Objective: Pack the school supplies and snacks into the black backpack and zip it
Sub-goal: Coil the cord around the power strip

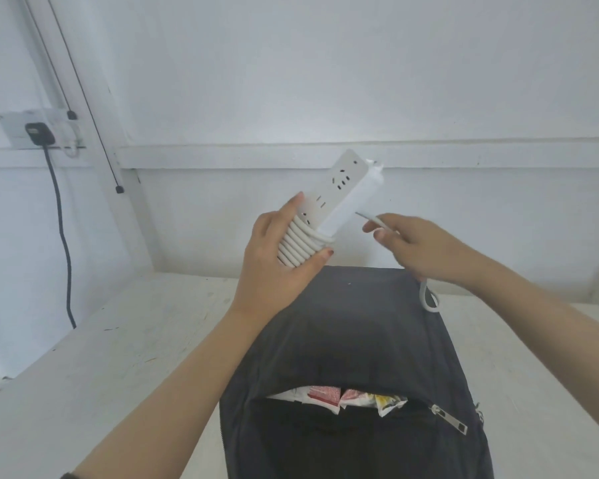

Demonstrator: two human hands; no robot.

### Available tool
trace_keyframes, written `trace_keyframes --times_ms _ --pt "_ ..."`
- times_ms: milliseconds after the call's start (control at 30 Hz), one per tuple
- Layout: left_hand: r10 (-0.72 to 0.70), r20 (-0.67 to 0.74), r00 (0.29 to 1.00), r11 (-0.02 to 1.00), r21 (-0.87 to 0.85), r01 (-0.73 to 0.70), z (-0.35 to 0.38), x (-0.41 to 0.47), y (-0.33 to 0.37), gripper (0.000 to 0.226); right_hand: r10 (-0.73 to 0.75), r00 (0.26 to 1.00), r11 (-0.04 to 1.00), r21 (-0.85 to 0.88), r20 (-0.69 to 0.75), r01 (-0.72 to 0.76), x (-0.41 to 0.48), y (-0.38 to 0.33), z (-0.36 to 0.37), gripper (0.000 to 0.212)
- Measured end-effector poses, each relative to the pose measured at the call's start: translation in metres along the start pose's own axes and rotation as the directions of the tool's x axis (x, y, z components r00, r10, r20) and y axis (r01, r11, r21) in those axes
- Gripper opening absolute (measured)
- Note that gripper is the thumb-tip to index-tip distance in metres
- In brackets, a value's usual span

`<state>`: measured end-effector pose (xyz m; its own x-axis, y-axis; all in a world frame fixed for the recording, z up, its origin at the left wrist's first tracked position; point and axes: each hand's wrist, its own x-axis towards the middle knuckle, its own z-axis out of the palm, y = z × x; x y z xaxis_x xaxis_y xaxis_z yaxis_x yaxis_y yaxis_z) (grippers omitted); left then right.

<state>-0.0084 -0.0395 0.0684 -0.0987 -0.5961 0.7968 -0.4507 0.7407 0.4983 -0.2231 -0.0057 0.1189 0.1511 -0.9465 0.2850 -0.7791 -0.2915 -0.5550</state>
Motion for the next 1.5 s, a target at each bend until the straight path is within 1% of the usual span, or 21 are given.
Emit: trace_keyframes --times_ms 67,200,300,367,600,700,767,867,1000,1100,1167,1233,1333,1433,1500 --pt "-0.084 -0.001 0.996 0.996 -0.011 0.084 0.004 0.001 -0.007 0.076 0.017 0.998 1.000 -0.021 0.054 -0.016 -0.005 0.001 0.008 0.016" --pt "-0.204 -0.005 0.979 0.978 -0.037 0.204 0.012 0.000 -0.016 0.075 -0.013 0.994 0.997 -0.081 0.105 0.021 -0.014 0.001 0.010 0.009" --pt "-0.273 -0.048 0.961 0.959 -0.087 0.268 0.014 0.002 -0.018 0.072 -0.051 0.993 0.997 -0.053 0.104 0.056 -0.021 0.007 0.009 0.018" --pt "-0.291 -0.060 0.955 0.953 -0.102 0.284 0.016 0.005 -0.018 0.072 -0.084 0.992 0.987 -0.126 0.092 0.095 -0.025 0.011 0.011 0.018" --pt "-0.254 -0.022 0.967 0.966 -0.049 0.253 0.025 0.013 -0.016 0.073 -0.176 0.984 0.945 -0.275 0.024 0.176 -0.037 0.002 0.002 0.016" --pt "-0.240 -0.018 0.971 0.970 -0.038 0.239 0.031 0.013 -0.013 0.074 -0.188 0.982 0.918 -0.349 0.034 0.188 -0.043 -0.007 -0.007 0.011" --pt "-0.227 -0.040 0.973 0.973 -0.049 0.225 0.035 0.015 -0.012 0.073 -0.171 0.984 0.909 -0.378 0.049 0.177 -0.049 -0.011 -0.011 0.010" --pt "-0.209 -0.024 0.978 0.978 -0.017 0.208 0.037 0.020 -0.010 0.072 -0.124 0.991 0.907 -0.400 0.043 0.131 -0.058 -0.017 -0.014 0.010" --pt "-0.179 0.007 0.984 0.984 0.028 0.178 0.044 0.020 -0.008 0.074 -0.148 0.989 0.854 -0.505 -0.004 0.125 -0.066 -0.029 -0.014 0.017" --pt "-0.138 0.002 0.990 0.989 0.045 0.138 0.048 0.021 -0.004 0.076 -0.140 0.990 0.854 -0.509 -0.018 0.111 -0.069 -0.038 -0.010 0.024" --pt "-0.122 -0.003 0.993 0.992 0.039 0.122 0.050 0.024 -0.001 0.075 -0.120 0.993 0.857 -0.506 -0.005 0.101 -0.071 -0.043 -0.009 0.030" --pt "-0.110 -0.011 0.994 0.993 0.034 0.110 0.053 0.026 0.002 0.074 -0.084 0.996 0.844 -0.528 0.042 0.094 -0.073 -0.051 -0.004 0.037" --pt "-0.092 -0.012 0.996 0.995 0.044 0.093 0.059 0.028 0.007 0.071 -0.055 0.992 0.831 -0.546 0.110 0.107 -0.079 -0.060 0.007 0.036" --pt "-0.090 0.033 0.995 0.996 0.031 0.089 0.062 0.025 0.008 0.070 -0.048 0.987 0.797 -0.590 0.153 0.130 -0.082 -0.066 0.008 0.040" --pt "-0.096 0.065 0.993 0.995 0.017 0.095 0.064 0.021 0.007 0.070 -0.021 0.980 0.769 -0.624 0.196 0.141 -0.082 -0.066 0.006 0.038"
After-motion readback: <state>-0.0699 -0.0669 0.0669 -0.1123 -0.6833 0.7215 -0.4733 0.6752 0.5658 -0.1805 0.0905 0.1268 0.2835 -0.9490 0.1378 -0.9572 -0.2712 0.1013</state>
